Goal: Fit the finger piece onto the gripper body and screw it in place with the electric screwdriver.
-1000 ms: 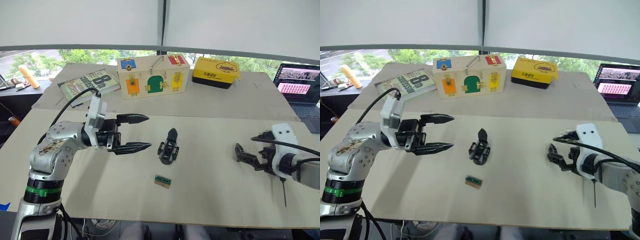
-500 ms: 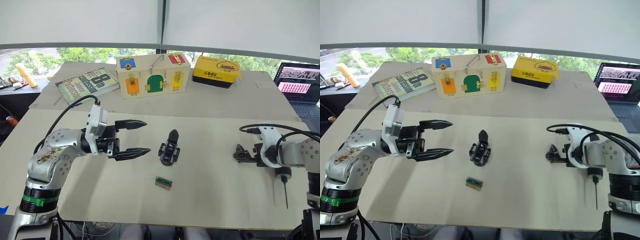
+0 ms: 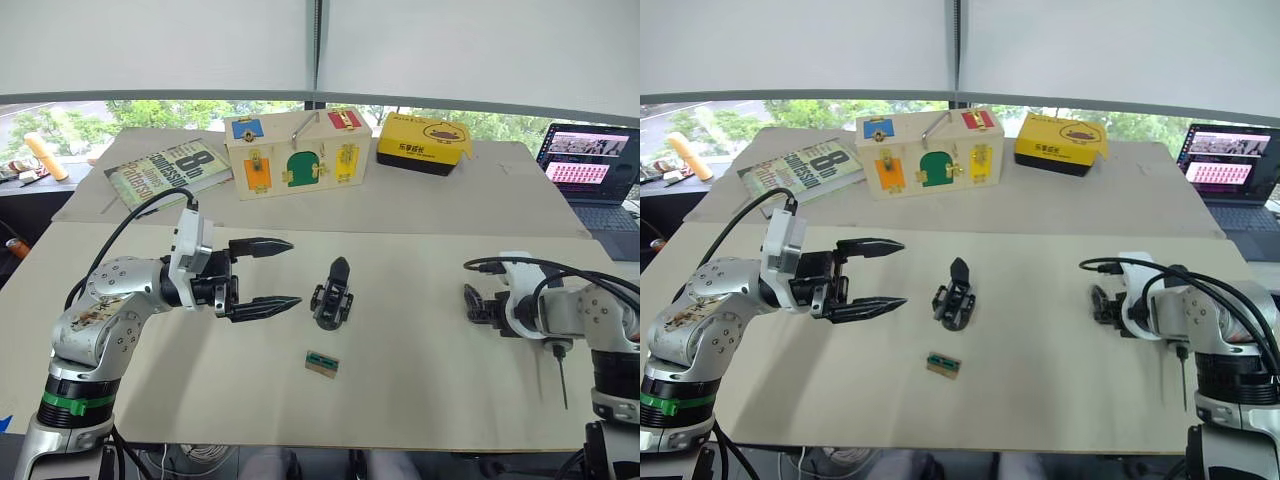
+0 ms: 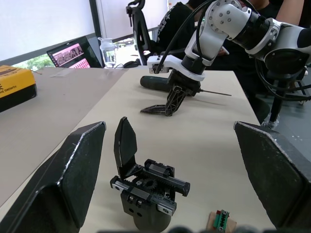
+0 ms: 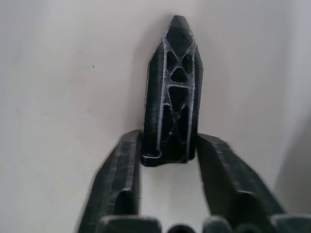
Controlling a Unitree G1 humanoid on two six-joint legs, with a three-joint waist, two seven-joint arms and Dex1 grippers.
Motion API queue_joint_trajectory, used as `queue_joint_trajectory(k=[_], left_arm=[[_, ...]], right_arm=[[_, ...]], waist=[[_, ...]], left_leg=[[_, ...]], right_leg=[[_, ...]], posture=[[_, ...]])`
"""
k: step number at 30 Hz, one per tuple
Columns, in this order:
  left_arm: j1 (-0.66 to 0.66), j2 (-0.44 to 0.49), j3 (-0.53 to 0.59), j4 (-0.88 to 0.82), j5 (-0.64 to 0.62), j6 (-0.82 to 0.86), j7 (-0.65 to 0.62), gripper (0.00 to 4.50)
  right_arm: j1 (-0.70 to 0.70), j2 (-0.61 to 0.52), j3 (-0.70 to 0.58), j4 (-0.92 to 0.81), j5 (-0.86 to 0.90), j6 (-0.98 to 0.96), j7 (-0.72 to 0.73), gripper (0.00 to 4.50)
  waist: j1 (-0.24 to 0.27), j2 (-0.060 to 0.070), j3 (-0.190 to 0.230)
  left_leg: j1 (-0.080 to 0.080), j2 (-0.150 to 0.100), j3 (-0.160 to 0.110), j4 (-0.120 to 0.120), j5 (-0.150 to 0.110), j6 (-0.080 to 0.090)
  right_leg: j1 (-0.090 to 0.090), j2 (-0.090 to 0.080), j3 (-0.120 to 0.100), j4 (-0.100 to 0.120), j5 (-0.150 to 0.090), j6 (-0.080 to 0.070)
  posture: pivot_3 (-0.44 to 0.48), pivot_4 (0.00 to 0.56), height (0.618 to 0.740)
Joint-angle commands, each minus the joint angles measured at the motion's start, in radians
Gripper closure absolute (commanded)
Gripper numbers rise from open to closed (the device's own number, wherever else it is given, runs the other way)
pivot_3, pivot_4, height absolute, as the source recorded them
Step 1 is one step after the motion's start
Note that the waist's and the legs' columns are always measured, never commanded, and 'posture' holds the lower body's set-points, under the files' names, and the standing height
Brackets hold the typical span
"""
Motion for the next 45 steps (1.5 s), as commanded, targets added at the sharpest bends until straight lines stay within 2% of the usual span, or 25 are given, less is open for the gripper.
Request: queue_joint_trajectory(k=[1, 3, 5, 7, 9, 12, 14, 16, 19, 22, 26, 31, 36, 39, 45], left_arm=[[-0.011, 0.008, 0.01, -0.003, 0.002, -0.022, -0.006, 0.0], [-0.012, 0.009, 0.009, 0.001, 0.003, -0.026, -0.008, 0.0], [-0.012, 0.007, 0.01, 0.004, 0.003, -0.028, -0.006, 0.0], [-0.019, -0.012, 0.028, 0.009, -0.018, -0.011, 0.033, 0.0], [-0.038, -0.051, 0.062, 0.014, -0.066, 0.032, 0.116, 0.0], [-0.085, -0.119, 0.116, 0.022, -0.159, 0.129, 0.28, 0.0], [-0.123, -0.172, 0.142, 0.026, -0.272, 0.232, 0.396, 0.0], [-0.16, -0.243, 0.143, 0.028, -0.3, 0.259, 0.51, 0.0], [-0.192, -0.314, 0.13, 0.023, -0.306, 0.287, 0.624, 0.0], [-0.209, -0.423, 0.113, 0.014, -0.346, 0.293, 0.724, 0.0], [-0.201, -0.49, 0.077, 0.006, -0.325, 0.285, 0.768, 0.0], [-0.195, -0.552, 0.064, 0.023, -0.307, 0.241, 0.792, 0.0], [-0.195, -0.574, 0.083, 0.024, -0.323, 0.231, 0.791, 0.0], [-0.195, -0.568, 0.085, 0.032, -0.323, 0.237, 0.787, 0.86], [-0.18, -0.583, 0.09, 0.018, -0.336, 0.233, 0.797, 3.82]], right_arm=[[0.037, 0.001, -0.009, -0.026, -0.027, 0.013, 0.026, 3.41], [0.053, -0.009, -0.013, -0.057, -0.039, 0.004, 0.05, 3.41], [0.09, -0.039, -0.01, -0.128, -0.057, -0.129, 0.107, 3.41], [0.142, -0.079, -0.004, -0.222, -0.105, -0.363, 0.201, 3.41], [0.184, -0.094, -0.014, -0.308, -0.162, -0.602, 0.284, 3.41], [0.201, -0.074, -0.022, -0.394, -0.232, -0.819, 0.318, 3.41], [0.173, -0.029, 0.027, -0.448, -0.273, -0.926, 0.312, 3.41], [0.138, 0.02, 0.122, -0.484, -0.346, -1.016, 0.3, 3.41], [0.088, 0.088, 0.226, -0.5, -0.424, -1.084, 0.288, 3.41], [0.017, 0.192, 0.315, -0.498, -0.474, -1.091, 0.252, 3.41], [-0.014, 0.258, 0.364, -0.479, -0.516, -1.11, 0.257, 3.41], [-0.013, 0.275, 0.407, -0.467, -0.555, -1.141, 0.299, 3.41], [-0.005, 0.289, 0.398, -0.454, -0.577, -1.141, 0.307, 3.41], [-0.002, 0.296, 0.39, -0.453, -0.582, -1.131, 0.312, 3.41], [0.009, 0.299, 0.39, -0.458, -0.599, -1.121, 0.315, 3.41]], waist=[[0.001, 0.0, 0.0], [0.002, 0.0, 0.0], [0.004, 0.0, 0.0], [0.004, 0.001, 0.001], [0.002, 0.004, 0.002], [-0.002, 0.004, 0.003], [-0.003, 0.004, 0.003], [-0.002, 0.004, 0.003], [-0.001, 0.004, 0.003], [-0.001, 0.004, 0.003], [0.002, 0.004, 0.003], [-0.002, 0.004, 0.003], [-0.002, 0.004, 0.003], [-0.002, 0.004, 0.003], [-0.001, 0.004, 0.003]], left_leg=[[0.0, 0.0, 0.0, 0.0, 0.0, 0.0], [0.0, 0.0, 0.0, 0.0, 0.0, 0.0], [0.0, 0.0, 0.0, 0.0, 0.0, 0.0], [-0.001, 0.0, -0.001, 0.0, 0.0, 0.0], [-0.001, -0.001, 0.0, 0.0, 0.0, 0.0], [0.0, -0.001, 0.0, 0.0, 0.0, 0.0], [0.001, 0.0, -0.001, 0.0, 0.001, -0.001], [0.002, 0.0, -0.001, 0.0, 0.001, -0.002], [0.002, -0.001, 0.0, 0.0, 0.001, -0.002], [0.002, -0.001, 0.0, 0.0, 0.001, -0.002], [0.002, -0.001, -0.001, 0.0, 0.001, -0.003], [0.002, -0.001, -0.001, -0.001, 0.002, -0.003], [0.002, -0.001, -0.001, -0.001, 0.003, -0.005], [0.002, -0.001, -0.001, -0.001, 0.003, -0.005], [0.002, -0.001, -0.002, -0.001, 0.003, -0.005]], right_leg=[[0.0, 0.0, 0.0, 0.0, 0.0, 0.0], [0.0, 0.0, 0.0, 0.0, 0.0, 0.0], [0.0, 0.0, -0.001, 0.0, 0.0, 0.0], [0.0, 0.0, -0.001, -0.001, 0.0, 0.0], [-0.001, 0.0, 0.0, -0.001, 0.0, 0.001], [-0.001, 0.0, 0.001, 0.0, -0.001, 0.001], [0.0, 0.001, 0.001, 0.0, 0.0, 0.001], [0.0, 0.001, 0.002, 0.001, 0.0, 0.001], [0.0, 0.0, 0.002, 0.002, 0.0, 0.0], [0.0, 0.0, 0.001, 0.002, 0.001, -0.001], [0.0, 0.0, -0.001, 0.001, 0.001, -0.002], [0.0, 0.0, -0.002, 0.001, 0.001, -0.002], [0.0, 0.001, -0.002, 0.002, 0.001, -0.002], [0.0, 0.001, -0.002, 0.002, 0.002, -0.003], [0.0, 0.001, -0.002, 0.001, 0.002, -0.003]], posture=[[0.0, 0.15, 0.74], [0.0, 0.15, 0.74], [0.0, 0.15, 0.74], [0.0, 0.15, 0.74], [0.0, 0.15, 0.74], [0.0, 0.15, 0.74], [0.0, 0.15, 0.74], [0.0, 0.15, 0.74], [0.0, 0.15, 0.74], [0.0, 0.15, 0.74], [0.0, 0.15, 0.74], [0.0, 0.15, 0.74], [0.0, 0.15, 0.74], [0.0, 0.15, 0.74], [0.0, 0.15, 0.74]])
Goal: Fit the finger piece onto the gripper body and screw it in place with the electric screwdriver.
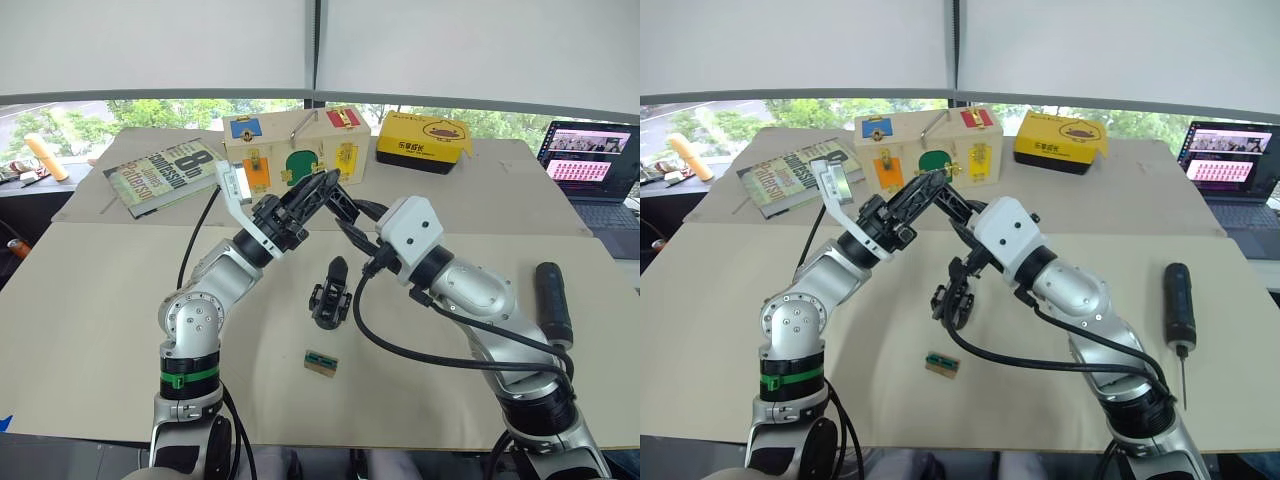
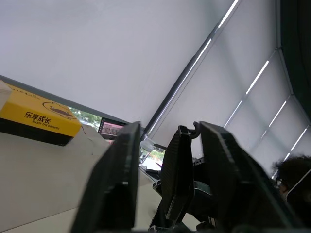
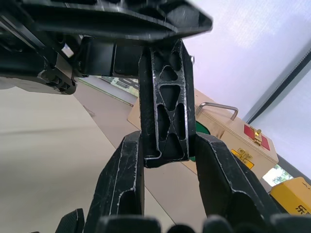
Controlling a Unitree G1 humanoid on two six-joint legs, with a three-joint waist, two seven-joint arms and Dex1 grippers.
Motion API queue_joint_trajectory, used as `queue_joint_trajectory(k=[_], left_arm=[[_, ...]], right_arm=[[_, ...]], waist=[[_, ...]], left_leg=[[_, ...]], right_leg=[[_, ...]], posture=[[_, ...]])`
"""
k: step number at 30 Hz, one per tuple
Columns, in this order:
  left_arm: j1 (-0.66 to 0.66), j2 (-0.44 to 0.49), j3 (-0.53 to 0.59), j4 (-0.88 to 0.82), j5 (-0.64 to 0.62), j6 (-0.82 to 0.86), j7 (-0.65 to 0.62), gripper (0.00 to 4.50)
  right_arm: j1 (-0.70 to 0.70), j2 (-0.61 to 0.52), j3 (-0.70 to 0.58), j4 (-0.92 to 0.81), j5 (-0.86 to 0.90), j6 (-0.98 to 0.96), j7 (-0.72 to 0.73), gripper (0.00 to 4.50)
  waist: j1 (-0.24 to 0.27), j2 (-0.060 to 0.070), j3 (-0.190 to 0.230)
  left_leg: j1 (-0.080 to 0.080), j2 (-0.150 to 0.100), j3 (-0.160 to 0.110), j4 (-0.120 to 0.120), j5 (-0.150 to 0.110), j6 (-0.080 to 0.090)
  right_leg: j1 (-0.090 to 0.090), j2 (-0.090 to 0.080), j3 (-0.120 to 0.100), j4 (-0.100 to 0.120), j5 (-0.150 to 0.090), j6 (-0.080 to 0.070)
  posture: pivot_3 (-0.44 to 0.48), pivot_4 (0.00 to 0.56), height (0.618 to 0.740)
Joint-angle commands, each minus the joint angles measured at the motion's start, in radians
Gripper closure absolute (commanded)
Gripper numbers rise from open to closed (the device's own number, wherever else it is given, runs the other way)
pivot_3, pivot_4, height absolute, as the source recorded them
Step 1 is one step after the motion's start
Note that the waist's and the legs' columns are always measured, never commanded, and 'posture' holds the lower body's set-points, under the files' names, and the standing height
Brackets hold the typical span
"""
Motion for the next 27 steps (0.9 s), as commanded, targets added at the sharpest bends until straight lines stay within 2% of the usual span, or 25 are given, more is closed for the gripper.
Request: queue_joint_trajectory(k=[1, 2, 7, 9, 10, 12, 14, 16, 18, 20, 22, 25, 27], left_arm=[[0.005, -0.014, 0.008, -0.034, -0.032, -0.015, 0.008, 4.26], [0.007, -0.014, 0.006, -0.038, -0.037, -0.015, 0.007, 4.47], [-0.016, -0.075, 0.048, -0.039, -0.122, -0.043, 0.044, 4.47], [-0.034, -0.084, 0.068, -0.029, -0.146, -0.052, 0.045, 4.5], [-0.04, -0.084, 0.073, -0.026, -0.153, -0.054, 0.045, 4.5], [-0.061, -0.043, 0.082, -0.003, -0.164, -0.037, 0.009, 4.5], [-0.079, 0.053, 0.076, 0.023, -0.179, 0.016, -0.115, 4.5], [-0.094, 0.185, 0.066, 0.068, -0.235, 0.131, -0.273, 4.5], [-0.125, 0.334, 0.021, 0.148, -0.176, 0.176, -0.453, 4.5], [-0.155, 0.433, -0.038, 0.196, -0.121, 0.2, -0.592, 4.5], [-0.175, 0.478, -0.08, 0.219, -0.098, 0.222, -0.674, 4.5], [-0.193, 0.526, -0.16, 0.211, -0.055, 0.261, -0.785, 4.5], [-0.194, 0.517, -0.185, 0.2, -0.044, 0.268, -0.808, 4.5]], right_arm=[[0.003, 0.005, -0.023, -0.027, -0.015, -0.006, 0.003, 3.41], [0.005, 0.009, -0.024, -0.028, -0.018, -0.006, 0.003, 3.41], [0.013, 0.037, -0.069, -0.042, 0.041, -0.027, 0.041, 3.41], [0.003, 0.012, -0.084, -0.045, 0.032, -0.055, 0.069, 2.36], [0.0, 0.003, -0.089, -0.044, 0.026, -0.063, 0.078, 2.03], [-0.014, -0.031, -0.14, -0.057, 0.12, -0.048, 0.165, 1.3], [-0.019, -0.084, -0.196, -0.075, 0.261, 0.036, 0.269, 0.67], [-0.038, -0.122, -0.262, -0.07, 0.401, 0.145, 0.318, 0.67], [-0.097, -0.175, -0.335, -0.042, 0.586, 0.308, 0.358, 0.67], [-0.15, -0.236, -0.363, -0.018, 0.749, 0.474, 0.395, 0.67], [-0.184, -0.27, -0.369, 0.0, 0.851, 0.578, 0.394, 0.67], [-0.221, -0.345, -0.29, 0.016, 0.93, 0.739, 0.425, 0.67], [-0.244, -0.315, -0.265, 0.035, 0.977, 0.799, 0.384, 0.67]], waist=[[0.001, 0.0, 0.0], [0.0, 0.0, 0.0], [0.0, 0.0, 0.0], [0.0, 0.0, 0.0], [0.0, 0.0, 0.0], [0.001, 0.0, 0.0], [0.0, 0.0, 0.0], [-0.003, 0.0, 0.0], [-0.006, 0.0, 0.001], [-0.006, 0.001, 0.003], [-0.003, 0.001, 0.003], [0.005, 0.001, 0.003], [0.004, 0.001, 0.003]], left_leg=[[0.0, 0.0, 0.0, 0.0, 0.0, 0.0], [0.0, 0.0, 0.0, 0.0, 0.0, 0.0], [0.0, 0.0, 0.0, 0.0, 0.0, 0.0], [0.0, 0.0, -0.001, 0.0, 0.0, 0.0], [0.0, 0.0, -0.001, 0.0, 0.0, 0.0], [0.0, 0.0, -0.001, 0.0, 0.0, 0.0], [0.0, 0.0, -0.001, 0.0, 0.0, 0.0], [0.0, 0.0, -0.001, 0.0, 0.0, 0.001], [0.0, 0.001, -0.001, 0.0, 0.0, 0.001], [0.0, 0.001, -0.001, 0.0, 0.0, 0.001], [0.0, 0.001, -0.001, -0.001, 0.0, 0.001], [-0.001, 0.001, -0.002, -0.002, -0.001, 0.002], [-0.002, 0.001, -0.002, -0.001, -0.002, 0.003]], right_leg=[[0.0, 0.0, 0.0, 0.0, 0.0, 0.0], [0.0, 0.0, 0.0, 0.0, 0.0, 0.0], [0.0, 0.0, 0.0, 0.0, 0.0, 0.0], [0.0, 0.0, 0.0, 0.0, 0.0, 0.0], [0.0, 0.0, 0.0, 0.0, 0.0, 0.0], [0.0, 0.0, 0.0, 0.0, 0.0, 0.0], [0.0, 0.0, 0.0, 0.0, 0.0, 0.0], [0.0, 0.001, 0.0, 0.0, 0.0, 0.0], [0.0, 0.002, 0.0, 0.0, 0.0, -0.001], [-0.001, 0.002, 0.0, 0.0, -0.001, -0.002], [-0.001, 0.002, -0.001, 0.0, -0.002, -0.003], [-0.001, 0.0, -0.002, 0.0, -0.002, -0.003], [-0.001, -0.001, -0.003, -0.001, -0.002, -0.003]], posture=[[0.0, 0.15, 0.74], [0.0, 0.15, 0.74], [0.0, 0.15, 0.74], [0.0, 0.15, 0.74], [0.0, 0.15, 0.74], [0.0, 0.15, 0.74], [0.0, 0.15, 0.74], [0.0, 0.15, 0.74], [0.0, 0.15, 0.74], [0.0, 0.15, 0.74], [0.0, 0.15, 0.74], [0.0, 0.15, 0.74], [0.0, 0.15, 0.74]])
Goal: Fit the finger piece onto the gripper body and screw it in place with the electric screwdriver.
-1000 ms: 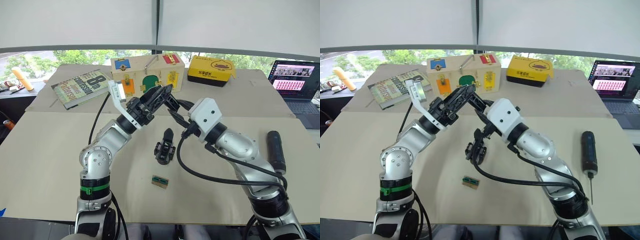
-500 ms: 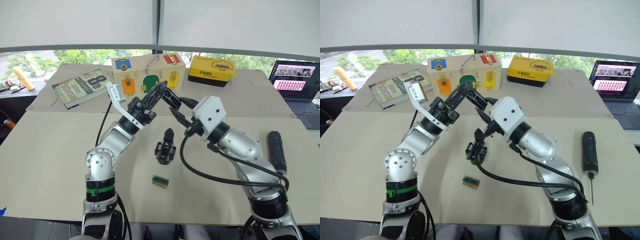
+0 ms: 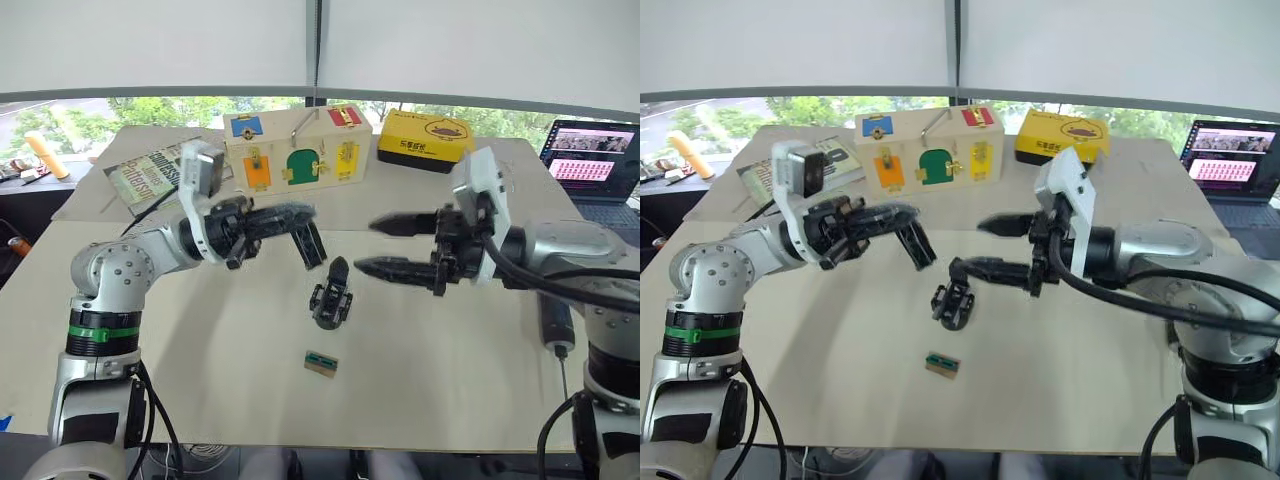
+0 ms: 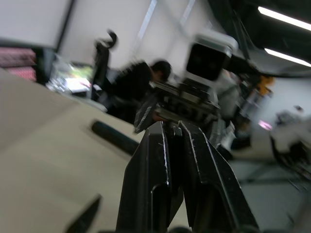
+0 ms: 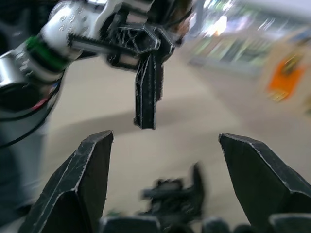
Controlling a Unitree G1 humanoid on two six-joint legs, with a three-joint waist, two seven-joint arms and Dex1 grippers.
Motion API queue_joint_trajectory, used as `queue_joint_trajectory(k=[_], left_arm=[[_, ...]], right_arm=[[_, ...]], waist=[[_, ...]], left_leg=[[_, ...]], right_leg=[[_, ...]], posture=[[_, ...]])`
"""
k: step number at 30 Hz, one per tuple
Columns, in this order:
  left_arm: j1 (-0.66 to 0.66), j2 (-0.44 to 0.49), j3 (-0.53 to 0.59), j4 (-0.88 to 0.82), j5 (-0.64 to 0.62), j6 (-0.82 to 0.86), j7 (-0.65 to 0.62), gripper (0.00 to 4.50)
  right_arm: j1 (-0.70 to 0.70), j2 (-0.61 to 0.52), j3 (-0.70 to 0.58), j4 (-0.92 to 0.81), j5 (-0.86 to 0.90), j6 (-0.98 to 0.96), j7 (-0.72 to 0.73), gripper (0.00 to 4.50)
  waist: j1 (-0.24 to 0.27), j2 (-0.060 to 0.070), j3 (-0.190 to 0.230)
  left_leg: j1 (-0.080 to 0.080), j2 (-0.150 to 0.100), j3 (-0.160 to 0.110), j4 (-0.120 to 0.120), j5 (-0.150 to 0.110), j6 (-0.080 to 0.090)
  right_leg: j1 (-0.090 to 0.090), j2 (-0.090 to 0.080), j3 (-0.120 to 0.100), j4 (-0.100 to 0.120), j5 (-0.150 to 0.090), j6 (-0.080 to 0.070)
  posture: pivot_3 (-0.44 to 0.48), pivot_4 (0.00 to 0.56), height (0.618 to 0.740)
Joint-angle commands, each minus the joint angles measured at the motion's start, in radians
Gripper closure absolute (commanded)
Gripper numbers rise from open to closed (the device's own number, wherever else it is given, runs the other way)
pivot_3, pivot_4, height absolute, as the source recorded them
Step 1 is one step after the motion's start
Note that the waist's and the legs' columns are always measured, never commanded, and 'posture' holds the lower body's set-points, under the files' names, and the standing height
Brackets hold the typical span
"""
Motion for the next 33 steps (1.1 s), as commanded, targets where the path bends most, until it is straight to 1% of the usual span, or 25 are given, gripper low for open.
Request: queue_joint_trajectory(k=[1, 6, 9, 12, 17, 23, 26, 31, 33], left_arm=[[-0.024, -0.013, -0.035, -0.035, 0.019, 0.014, -0.055, 4.5], [-0.009, -0.048, -0.052, -0.05, 0.051, 0.013, -0.044, 4.5], [0.001, -0.057, -0.06, -0.051, 0.087, -0.001, -0.025, 4.5], [0.001, -0.051, -0.064, -0.059, 0.098, 0.019, -0.03, 4.5], [0.016, -0.04, -0.074, -0.09, 0.108, 0.033, -0.05, 4.5], [0.028, -0.057, -0.056, -0.099, 0.099, 0.044, -0.027, 4.5], [0.032, -0.06, -0.049, -0.1, 0.104, 0.041, -0.014, 4.5], [0.036, -0.067, -0.027, -0.092, 0.093, 0.037, 0.003, 4.5], [0.037, -0.062, -0.018, -0.096, 0.088, 0.04, 0.0, 4.5]], right_arm=[[-0.052, 0.055, 0.021, 0.022, 0.101, 0.114, -0.059, 0.67], [-0.077, 0.154, 0.046, 0.044, 0.136, 0.186, -0.163, 0.67], [-0.091, 0.225, 0.022, 0.082, 0.211, 0.252, -0.237, 0.67], [-0.1, 0.27, 0.0, 0.105, 0.267, 0.284, -0.303, 0.67], [-0.107, 0.313, -0.008, 0.127, 0.325, 0.293, -0.401, 0.67], [-0.107, 0.318, 0.01, 0.129, 0.355, 0.276, -0.449, 0.67], [-0.099, 0.308, 0.019, 0.118, 0.363, 0.272, -0.449, 1.48], [-0.092, 0.293, 0.022, 0.111, 0.38, 0.267, -0.448, 3.27], [-0.09, 0.287, 0.019, 0.112, 0.381, 0.259, -0.448, 3.92]], waist=[[-0.002, 0.0, 0.0], [-0.005, 0.0, 0.0], [-0.005, 0.0, 0.0], [-0.006, 0.0, 0.0], [-0.006, 0.0, 0.001], [-0.007, 0.0, 0.001], [-0.007, 0.0, 0.001], [-0.007, 0.0, 0.001], [-0.008, 0.0, 0.001]], left_leg=[[0.0, 0.0, 0.0, 0.0, 0.0, 0.001], [-0.001, 0.0, 0.0, 0.0, -0.001, 0.001], [-0.001, 0.0, 0.0, 0.0, -0.001, 0.001], [-0.001, 0.0, 0.0, 0.0, -0.001, 0.0], [-0.001, 0.0, 0.0, 0.0, -0.001, 0.0], [-0.001, 0.0, 0.0, 0.0, -0.001, 0.0], [-0.001, 0.0, 0.0, 0.0, 0.0, 0.0], [-0.001, 0.0, 0.0, 0.0, 0.0, 0.0], [-0.001, 0.0, 0.001, 0.0, 0.0, 0.0]], right_leg=[[0.0, -0.001, 0.0, 0.0, 0.0, 0.0], [-0.001, -0.001, -0.001, 0.0, 0.001, 0.001], [-0.001, -0.001, -0.001, 0.0, 0.001, 0.001], [-0.001, -0.001, -0.001, 0.001, 0.001, 0.001], [-0.001, -0.001, -0.002, 0.001, 0.001, 0.001], [-0.001, -0.001, -0.002, 0.002, 0.001, 0.001], [-0.001, -0.001, -0.002, 0.001, 0.001, 0.001], [-0.001, -0.001, -0.002, 0.001, 0.001, 0.001], [-0.001, -0.001, -0.002, 0.001, 0.001, 0.001]], posture=[[0.0, 0.15, 0.74], [0.0, 0.15, 0.74], [0.0, 0.15, 0.74], [0.0, 0.15, 0.74], [0.0, 0.15, 0.74], [0.0, 0.15, 0.74], [0.0, 0.15, 0.74], [0.0, 0.15, 0.74], [0.0, 0.15, 0.74]])
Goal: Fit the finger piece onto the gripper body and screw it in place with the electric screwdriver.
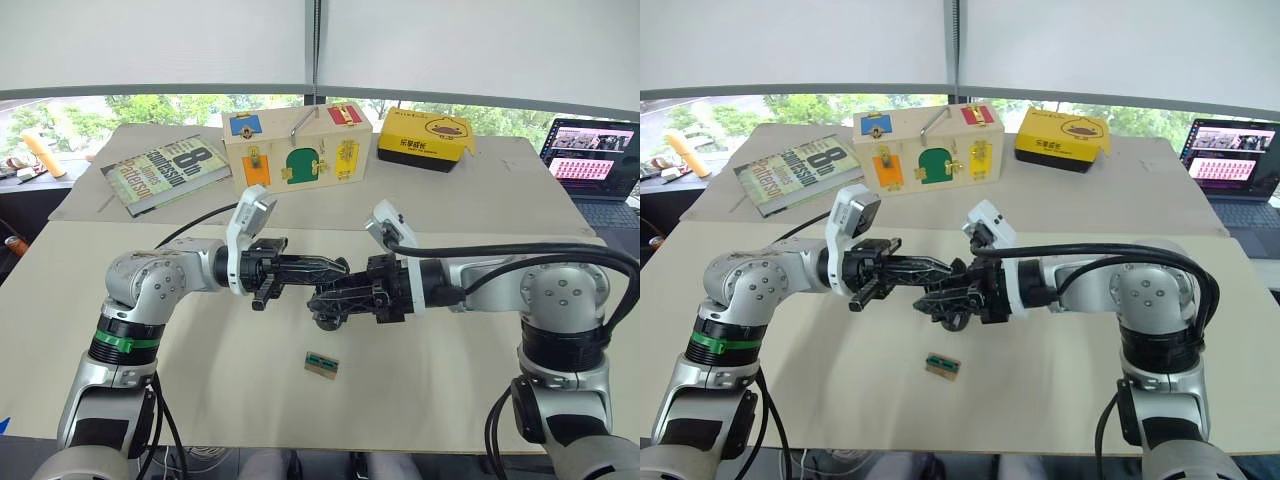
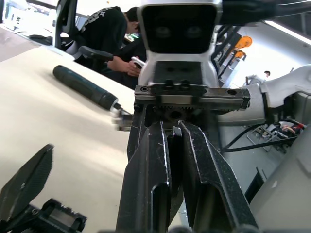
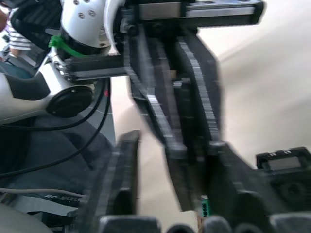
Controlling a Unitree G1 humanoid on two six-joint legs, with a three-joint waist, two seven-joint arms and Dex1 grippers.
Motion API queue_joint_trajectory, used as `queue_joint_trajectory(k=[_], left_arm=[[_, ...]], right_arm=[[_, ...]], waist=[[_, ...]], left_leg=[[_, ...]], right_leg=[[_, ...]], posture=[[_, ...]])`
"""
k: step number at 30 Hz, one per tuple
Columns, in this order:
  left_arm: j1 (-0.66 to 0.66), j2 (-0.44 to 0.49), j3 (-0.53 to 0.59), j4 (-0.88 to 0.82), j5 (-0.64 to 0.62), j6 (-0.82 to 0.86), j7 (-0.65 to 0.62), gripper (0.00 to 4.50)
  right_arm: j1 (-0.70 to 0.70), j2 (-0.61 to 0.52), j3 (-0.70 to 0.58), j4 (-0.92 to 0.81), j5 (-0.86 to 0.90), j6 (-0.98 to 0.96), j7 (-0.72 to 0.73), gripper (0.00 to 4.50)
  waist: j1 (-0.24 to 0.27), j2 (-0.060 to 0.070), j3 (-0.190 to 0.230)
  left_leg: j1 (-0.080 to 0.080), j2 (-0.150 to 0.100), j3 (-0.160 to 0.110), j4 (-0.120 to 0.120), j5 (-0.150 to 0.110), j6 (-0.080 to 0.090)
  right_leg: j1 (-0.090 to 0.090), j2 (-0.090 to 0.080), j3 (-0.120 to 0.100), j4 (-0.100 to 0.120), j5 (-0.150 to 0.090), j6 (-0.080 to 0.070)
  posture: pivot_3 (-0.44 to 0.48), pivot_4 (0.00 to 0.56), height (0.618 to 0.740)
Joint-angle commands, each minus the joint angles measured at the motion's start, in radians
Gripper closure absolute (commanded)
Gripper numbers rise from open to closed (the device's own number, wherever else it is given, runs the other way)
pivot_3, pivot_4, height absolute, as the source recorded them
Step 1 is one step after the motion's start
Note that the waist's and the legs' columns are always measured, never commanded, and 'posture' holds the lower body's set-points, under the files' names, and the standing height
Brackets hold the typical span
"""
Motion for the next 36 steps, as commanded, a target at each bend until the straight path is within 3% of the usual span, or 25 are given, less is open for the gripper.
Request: queue_joint_trajectory(k=[1, 4, 11, 13, 14, 19, 23, 26, 30, 36], left_arm=[[-0.001, 0.009, 0.049, -0.02, -0.012, -0.007, 0.011, 4.5], [-0.013, -0.004, 0.083, 0.002, -0.034, 0.004, 0.044, 4.5], [-0.034, 0.032, 0.173, -0.012, -0.063, -0.012, 0.036, 1.3], [-0.016, 0.082, 0.164, 0.006, 0.03, -0.111, -0.008, 0.27], [-0.002, 0.109, 0.156, 0.027, 0.09, -0.181, -0.035, 0.05], [0.086, 0.217, 0.095, 0.199, 0.367, -0.586, -0.211, 0.0], [0.158, 0.205, 0.04, 0.351, 0.518, -0.854, -0.281, 0.0], [0.171, 0.175, -0.01, 0.429, 0.579, -0.948, -0.323, 0.0], [0.121, 0.045, -0.054, 0.545, 0.644, -1.083, -0.295, 0.0], [0.042, -0.083, -0.117, 0.701, 0.703, -1.152, -0.327, 0.0]], right_arm=[[0.001, -0.007, -0.015, -0.027, 0.046, -0.022, 0.016, 4.07], [0.009, -0.026, -0.013, -0.036, 0.047, -0.031, 0.037, 4.07], [0.049, -0.066, -0.047, -0.068, 0.058, -0.104, 0.096, 4.08], [0.082, -0.096, -0.074, -0.075, 0.066, -0.121, 0.112, 4.08], [0.106, -0.118, -0.086, -0.093, 0.05, -0.139, 0.137, 4.08], [0.206, -0.164, -0.121, -0.145, -0.077, -0.316, 0.245, 4.08], [0.291, -0.165, -0.105, -0.169, -0.21, -0.486, 0.369, 4.08], [0.336, -0.146, -0.087, -0.142, -0.287, -0.58, 0.418, 4.08], [0.377, -0.123, -0.047, -0.1, -0.418, -0.727, 0.491, 4.08], [0.385, -0.117, -0.014, -0.078, -0.506, -0.835, 0.581, 4.08]], waist=[[-0.001, 0.0, 0.0], [0.0, 0.0, 0.0], [0.0, 0.0, 0.0], [0.0, 0.0, 0.0], [0.0, 0.0, 0.0], [-0.001, 0.0, 0.0], [0.002, 0.0, 0.0], [0.006, 0.0, 0.0], [0.019, 0.0, 0.0], [0.022, -0.001, 0.001]], left_leg=[[0.0, 0.0, 0.0, 0.0, 0.0, 0.0], [0.0, 0.0, 0.0, 0.0, 0.0, 0.0], [0.0, 0.0, 0.0, 0.0, 0.0, 0.0], [0.0, 0.0, 0.0, 0.0, 0.0, 0.0], [0.0, 0.0, 0.0, 0.0, 0.0, 0.0], [0.001, 0.0, 0.002, -0.002, 0.0, 0.0], [0.001, 0.0, 0.003, -0.002, 0.0, -0.001], [0.0, 0.0, 0.003, -0.003, 0.0, -0.001], [-0.001, -0.001, 0.003, 0.0, 0.0, 0.0], [0.0, 0.0, 0.003, 0.001, -0.001, 0.002]], right_leg=[[0.0, 0.0, 0.0, 0.0, 0.0, 0.0], [0.0, 0.0, 0.0, 0.0, 0.0, 0.0], [0.0, 0.0, 0.0, 0.0, 0.0, 0.0], [0.0, 0.0, 0.0, 0.0, 0.0, 0.0], [0.0, 0.0, 0.0, 0.0, 0.0, 0.0], [0.0, 0.0, 0.0, -0.002, 0.0, 0.0], [0.0, 0.0, 0.0, -0.002, 0.0, 0.0], [0.0, 0.0, 0.0, -0.002, 0.0, 0.0], [0.0, 0.0, -0.001, -0.003, 0.0, 0.001], [0.0, 0.0, 0.0, -0.002, 0.0, 0.001]], posture=[[0.0, 0.15, 0.74], [0.0, 0.15, 0.74], [0.0, 0.15, 0.74], [0.0, 0.15, 0.74], [0.0, 0.15, 0.74], [0.0, 0.15, 0.74], [0.0, 0.15, 0.74], [0.0, 0.15, 0.74], [0.0, 0.15, 0.74], [0.0, 0.15, 0.74]])
